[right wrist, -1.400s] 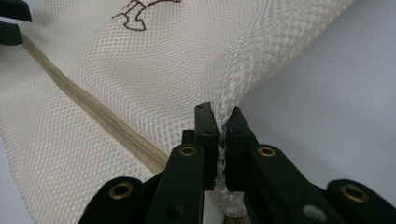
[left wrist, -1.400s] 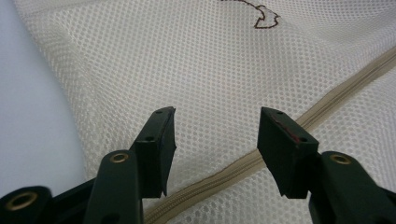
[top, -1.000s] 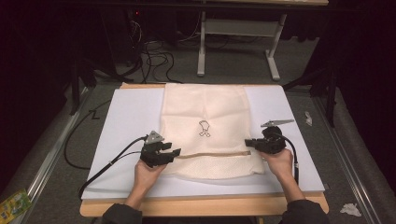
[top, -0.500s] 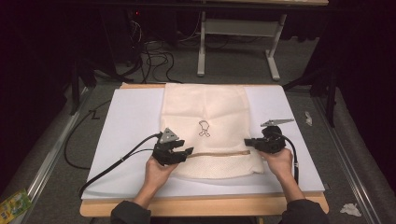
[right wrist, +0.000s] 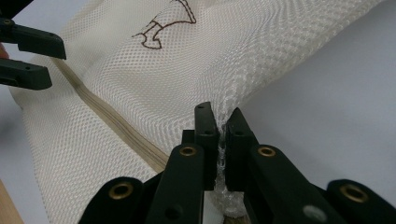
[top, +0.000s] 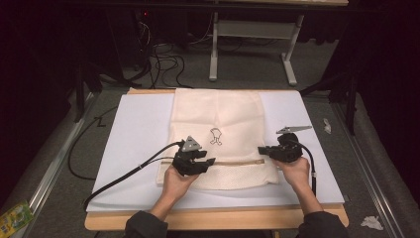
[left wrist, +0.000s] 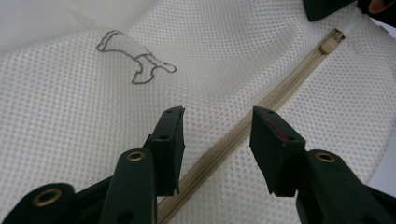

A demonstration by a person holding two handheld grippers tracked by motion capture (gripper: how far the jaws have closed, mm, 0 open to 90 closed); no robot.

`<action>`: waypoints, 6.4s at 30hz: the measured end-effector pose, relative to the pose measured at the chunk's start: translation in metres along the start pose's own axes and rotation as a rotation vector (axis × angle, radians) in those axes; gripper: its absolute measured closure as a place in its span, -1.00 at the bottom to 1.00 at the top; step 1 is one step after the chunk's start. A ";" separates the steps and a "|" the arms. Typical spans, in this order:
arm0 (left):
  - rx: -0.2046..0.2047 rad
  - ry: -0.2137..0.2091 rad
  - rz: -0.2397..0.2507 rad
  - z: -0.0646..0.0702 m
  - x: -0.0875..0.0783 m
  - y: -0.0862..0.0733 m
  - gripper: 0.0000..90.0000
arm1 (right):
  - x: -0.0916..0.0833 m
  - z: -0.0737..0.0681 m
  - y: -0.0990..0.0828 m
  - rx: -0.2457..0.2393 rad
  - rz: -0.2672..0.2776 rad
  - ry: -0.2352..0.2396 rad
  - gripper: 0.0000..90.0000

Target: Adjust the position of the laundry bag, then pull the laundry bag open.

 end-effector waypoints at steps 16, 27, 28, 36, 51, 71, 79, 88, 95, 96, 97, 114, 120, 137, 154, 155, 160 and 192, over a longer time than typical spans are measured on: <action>0.025 -0.053 -0.016 0.022 0.016 0.012 0.23 | 0.001 -0.001 0.002 0.004 0.005 0.019 0.96; 0.027 -0.046 -0.024 0.025 0.014 0.017 0.23 | -0.002 -0.003 0.007 -0.007 0.011 0.022 0.96; 0.034 -0.048 -0.027 0.027 0.016 0.018 0.23 | -0.002 -0.003 0.007 -0.007 0.011 0.022 0.96; 0.027 -0.057 -0.035 0.030 0.023 0.020 0.23 | -0.002 -0.003 0.007 -0.005 0.007 0.023 0.96; 0.050 -0.084 -0.048 0.041 0.035 0.026 0.26 | 0.000 -0.002 0.007 -0.009 0.008 0.026 0.96; 0.064 -0.153 -0.054 0.060 0.056 0.041 0.33 | -0.002 -0.002 0.007 -0.002 0.024 0.039 0.96; 0.052 -0.178 -0.039 0.062 0.059 0.041 0.39 | -0.002 -0.006 0.011 -0.002 0.028 0.048 0.96; 0.046 -0.178 -0.036 0.060 0.062 0.041 0.41 | 0.003 -0.015 0.016 -0.020 0.029 0.059 0.96; 0.042 -0.188 -0.034 0.060 0.065 0.040 0.41 | 0.006 -0.019 0.018 -0.030 0.034 0.074 0.96; 0.040 -0.190 -0.037 0.060 0.066 0.040 0.41 | 0.006 -0.019 0.018 -0.030 0.034 0.074 0.96; 0.037 -0.190 -0.039 0.059 0.066 0.040 0.41 | 0.007 -0.021 0.019 -0.031 0.031 0.077 0.96; 0.050 -0.189 -0.047 0.064 0.073 0.043 0.55 | 0.011 -0.026 0.020 -0.036 0.027 0.090 0.96; 0.046 -0.206 -0.047 0.064 0.073 0.043 0.74 | 0.011 -0.026 0.019 -0.038 0.027 0.092 0.96; 0.053 -0.203 -0.046 0.064 0.070 0.045 0.93 | 0.010 -0.027 0.018 -0.054 0.011 0.080 0.78; 0.055 -0.201 -0.060 0.062 0.066 0.045 0.94 | 0.008 -0.027 0.014 -0.085 -0.011 0.065 0.96; 0.055 -0.201 -0.062 0.062 0.066 0.045 0.94 | 0.008 -0.027 0.014 -0.089 -0.014 0.065 0.96; 0.056 -0.200 -0.072 0.061 0.065 0.044 0.94 | 0.008 -0.027 0.013 -0.097 -0.022 0.062 0.96; 0.051 -0.147 -0.067 0.046 0.047 0.036 0.94 | 0.003 -0.024 0.012 -0.115 -0.010 0.058 0.97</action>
Point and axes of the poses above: each handheld gripper's, and its own axes: x roughly forward along the jaws, y roughly out of its top, z roughly to its right, the point moved 2 cm from there along x, roughly forward along the jaws, and after that the axes turned 3 degrees about -z, right-handed, at the moved point
